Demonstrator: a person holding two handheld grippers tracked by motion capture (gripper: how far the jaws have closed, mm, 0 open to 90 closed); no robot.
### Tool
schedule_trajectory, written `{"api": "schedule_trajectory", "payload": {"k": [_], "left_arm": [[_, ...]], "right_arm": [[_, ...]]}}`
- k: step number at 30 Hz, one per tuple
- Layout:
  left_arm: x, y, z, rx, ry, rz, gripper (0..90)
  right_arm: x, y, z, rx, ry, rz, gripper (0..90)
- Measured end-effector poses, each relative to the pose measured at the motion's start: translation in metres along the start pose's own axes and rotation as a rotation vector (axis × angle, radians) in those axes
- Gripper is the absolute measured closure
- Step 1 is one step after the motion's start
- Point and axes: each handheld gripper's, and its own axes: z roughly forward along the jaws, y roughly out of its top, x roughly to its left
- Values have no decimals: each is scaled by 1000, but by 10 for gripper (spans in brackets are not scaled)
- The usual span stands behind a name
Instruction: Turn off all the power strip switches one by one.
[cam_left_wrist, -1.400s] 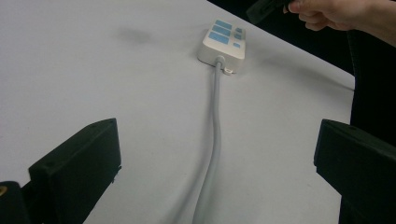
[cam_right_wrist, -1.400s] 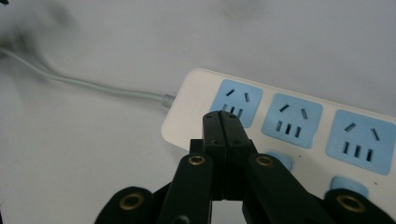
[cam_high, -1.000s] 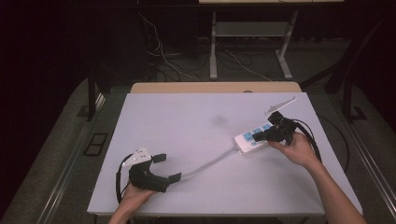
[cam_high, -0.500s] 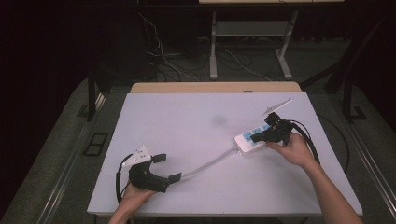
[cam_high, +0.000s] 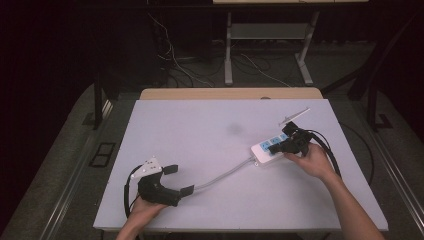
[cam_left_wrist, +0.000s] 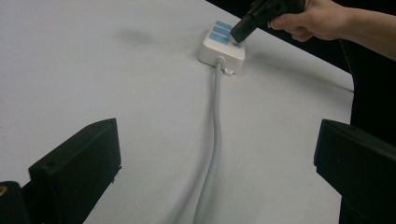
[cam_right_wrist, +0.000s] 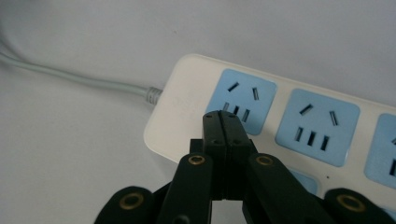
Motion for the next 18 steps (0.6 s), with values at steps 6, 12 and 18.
{"api": "schedule_trajectory", "payload": {"k": [6, 12, 18], "left_arm": [[-1, 0, 0, 0, 0, 1, 0], [-1, 0, 0, 1, 1, 3, 0], [-2, 0, 1, 4, 0, 5, 0]], "right_arm": [[0, -1, 1, 1, -9, -12, 900], [2, -2, 1, -3, -18, -22, 900], [5, -2, 2, -4, -40, -34, 900]]}}
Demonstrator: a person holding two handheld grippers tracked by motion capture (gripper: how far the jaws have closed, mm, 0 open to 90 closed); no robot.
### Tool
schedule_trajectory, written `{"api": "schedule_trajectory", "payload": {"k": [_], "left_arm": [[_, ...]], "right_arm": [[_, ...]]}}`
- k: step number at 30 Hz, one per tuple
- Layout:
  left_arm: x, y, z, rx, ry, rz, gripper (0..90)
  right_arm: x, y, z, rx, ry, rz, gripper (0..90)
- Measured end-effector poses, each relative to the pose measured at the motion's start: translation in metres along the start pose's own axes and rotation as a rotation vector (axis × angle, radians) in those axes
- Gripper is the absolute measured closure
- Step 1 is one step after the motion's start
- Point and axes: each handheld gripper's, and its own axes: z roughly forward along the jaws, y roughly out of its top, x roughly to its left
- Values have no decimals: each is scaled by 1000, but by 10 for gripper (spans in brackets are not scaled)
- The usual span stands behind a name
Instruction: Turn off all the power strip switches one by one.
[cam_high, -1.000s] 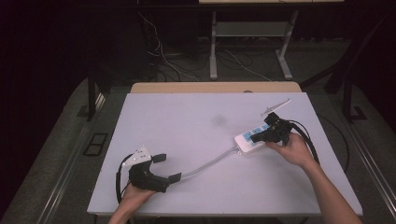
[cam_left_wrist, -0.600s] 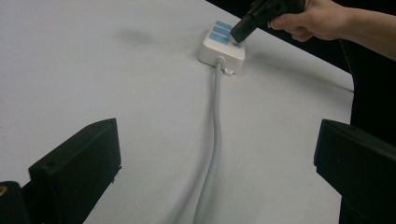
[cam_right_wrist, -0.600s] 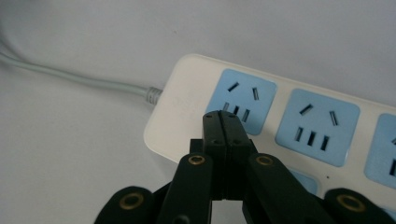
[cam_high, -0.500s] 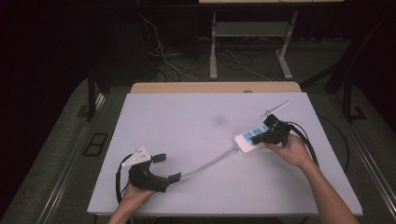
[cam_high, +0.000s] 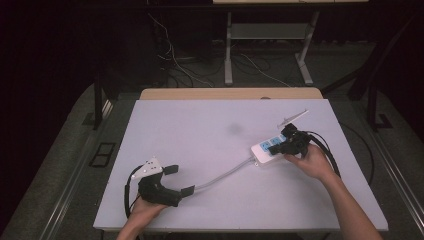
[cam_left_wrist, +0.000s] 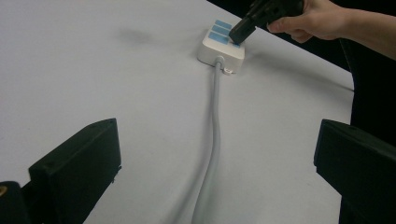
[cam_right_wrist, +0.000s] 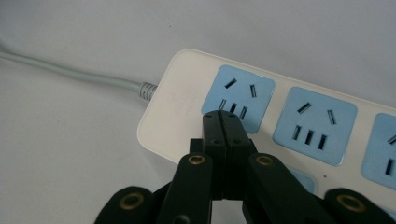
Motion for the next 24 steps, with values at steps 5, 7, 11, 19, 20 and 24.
{"api": "schedule_trajectory", "payload": {"k": [5, 7, 11, 19, 20, 24], "left_arm": [[0, 0, -1, -4, -1, 1, 0], [0, 0, -1, -3, -1, 3, 0], [-1, 0, 0, -1, -1, 4, 0], [-1, 0, 0, -1, -1, 4, 0], [-1, 0, 0, -1, -1, 4, 0], [-1, 0, 0, 1, -1, 3, 0]], "right_arm": [[0, -2, 0, -14, -4, 3, 900], [0, -3, 0, -26, -3, 6, 900], [-1, -5, 1, -34, 2, 14, 900], [2, -4, 2, -29, -14, -2, 900], [2, -4, 2, -30, -14, -3, 900], [2, -4, 2, -29, -12, 2, 900]]}}
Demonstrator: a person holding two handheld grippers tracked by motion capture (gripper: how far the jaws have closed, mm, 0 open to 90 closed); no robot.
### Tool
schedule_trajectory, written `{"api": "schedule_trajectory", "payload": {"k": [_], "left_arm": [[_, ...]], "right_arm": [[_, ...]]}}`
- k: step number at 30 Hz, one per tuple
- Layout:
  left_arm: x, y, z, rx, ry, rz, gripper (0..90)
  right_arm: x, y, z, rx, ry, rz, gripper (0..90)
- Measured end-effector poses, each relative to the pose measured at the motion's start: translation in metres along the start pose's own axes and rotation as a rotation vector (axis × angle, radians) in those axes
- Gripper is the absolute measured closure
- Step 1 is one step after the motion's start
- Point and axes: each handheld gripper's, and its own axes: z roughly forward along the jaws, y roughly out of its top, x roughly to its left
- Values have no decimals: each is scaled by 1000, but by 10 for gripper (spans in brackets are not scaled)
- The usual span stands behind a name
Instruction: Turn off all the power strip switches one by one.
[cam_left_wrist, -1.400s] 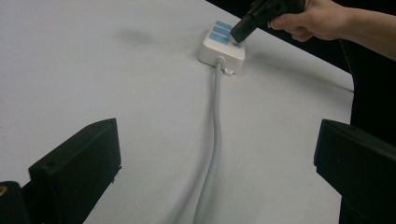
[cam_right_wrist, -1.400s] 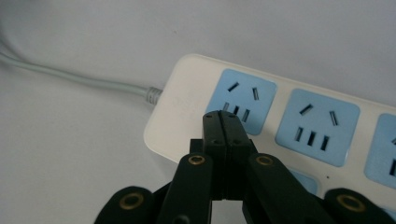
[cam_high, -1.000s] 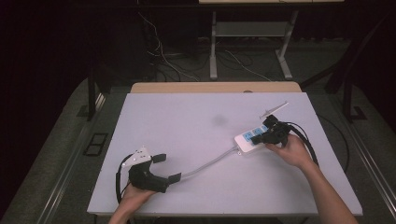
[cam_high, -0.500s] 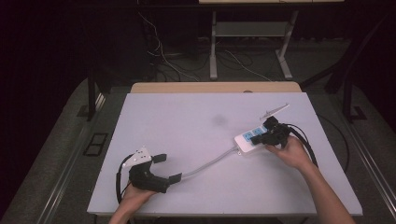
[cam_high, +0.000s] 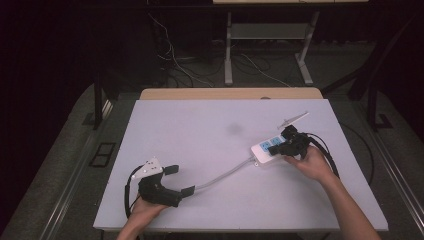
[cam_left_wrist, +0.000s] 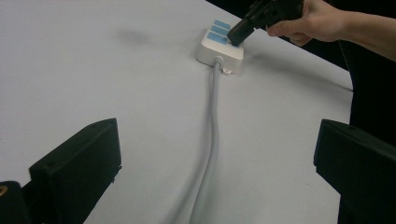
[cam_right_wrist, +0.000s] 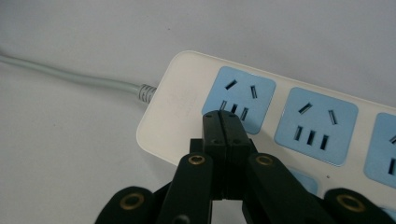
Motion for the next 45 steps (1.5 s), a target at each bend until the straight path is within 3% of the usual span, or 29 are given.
{"api": "schedule_trajectory", "payload": {"k": [17, 25, 39, 42, 45], "left_arm": [[1, 0, 0, -2, -1, -4, 0], [2, 0, 0, -5, 0, -8, 0], [0, 0, -1, -12, -6, -10, 0], [0, 1, -1, -15, -8, -12, 0], [0, 1, -1, -17, -9, -13, 0]], "right_arm": [[0, 1, -1, 8, -1, -8, 900], [-1, 0, -18, -67, 40, 28, 900], [11, -13, -49, -135, 12, 60, 898], [13, -18, -55, -156, -15, 89, 830], [15, -25, -61, -182, -54, 148, 730]]}}
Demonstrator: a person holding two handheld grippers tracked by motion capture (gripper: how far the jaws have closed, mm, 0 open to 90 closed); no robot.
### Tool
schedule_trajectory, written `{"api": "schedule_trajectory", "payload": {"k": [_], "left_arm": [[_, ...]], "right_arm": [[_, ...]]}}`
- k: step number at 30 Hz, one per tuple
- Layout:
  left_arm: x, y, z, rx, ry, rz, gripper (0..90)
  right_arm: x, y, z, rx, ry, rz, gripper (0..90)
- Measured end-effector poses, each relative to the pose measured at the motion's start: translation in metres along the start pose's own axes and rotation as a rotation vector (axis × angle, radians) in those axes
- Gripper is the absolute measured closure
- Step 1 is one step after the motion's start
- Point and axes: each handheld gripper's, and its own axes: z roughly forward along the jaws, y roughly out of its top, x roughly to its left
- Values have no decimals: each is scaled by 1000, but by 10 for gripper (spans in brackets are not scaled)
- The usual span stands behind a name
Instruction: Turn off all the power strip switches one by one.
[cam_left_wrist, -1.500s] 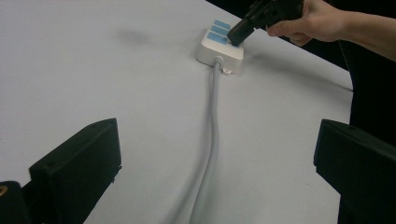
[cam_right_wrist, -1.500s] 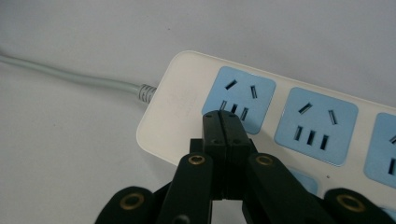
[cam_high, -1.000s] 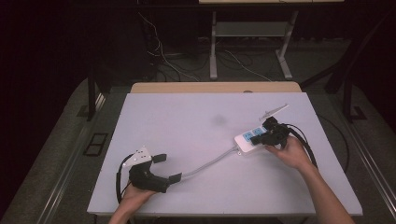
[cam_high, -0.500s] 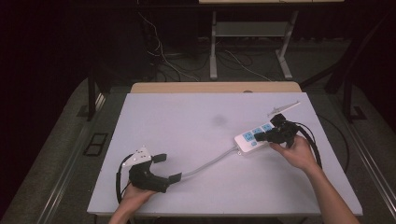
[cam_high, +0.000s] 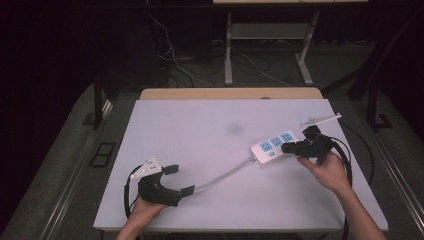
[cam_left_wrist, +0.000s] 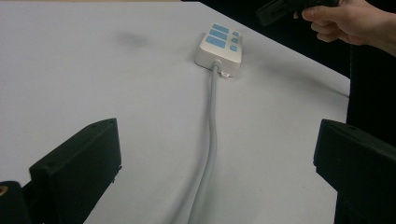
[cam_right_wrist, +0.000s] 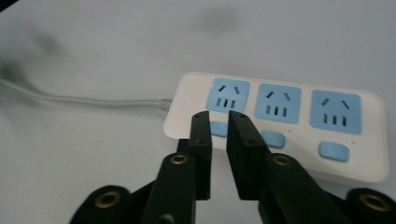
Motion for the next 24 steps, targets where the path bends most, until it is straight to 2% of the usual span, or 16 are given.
{"api": "schedule_trajectory", "payload": {"k": [4, 7, 11, 14, 15, 17, 20, 24], "left_arm": [[0, 0, -1, -2, -1, 0, 0], [0, 0, -1, -3, 0, -2, 0], [0, 0, -1, -3, 0, -2, 0], [0, 0, -1, -2, -1, -2, 0], [0, 0, -1, -1, -1, -2, 0], [0, 0, -1, -2, -1, -3, 0], [0, 0, -1, 1, 0, -2, 0], [0, 0, 0, 7, -1, -2, 0]], "right_arm": [[-1, -9, -9, -40, -39, 72, 563], [0, -16, -16, -72, -35, 105, 438], [4, -25, -22, -100, -30, 132, 236], [8, -32, -26, -124, -22, 132, 100], [10, -35, -27, -131, -11, 126, 98], [14, -40, -28, -135, 3, 132, 11], [20, -49, -30, -160, 39, 123, 1], [28, -62, -30, -189, 49, 89, 1]]}}
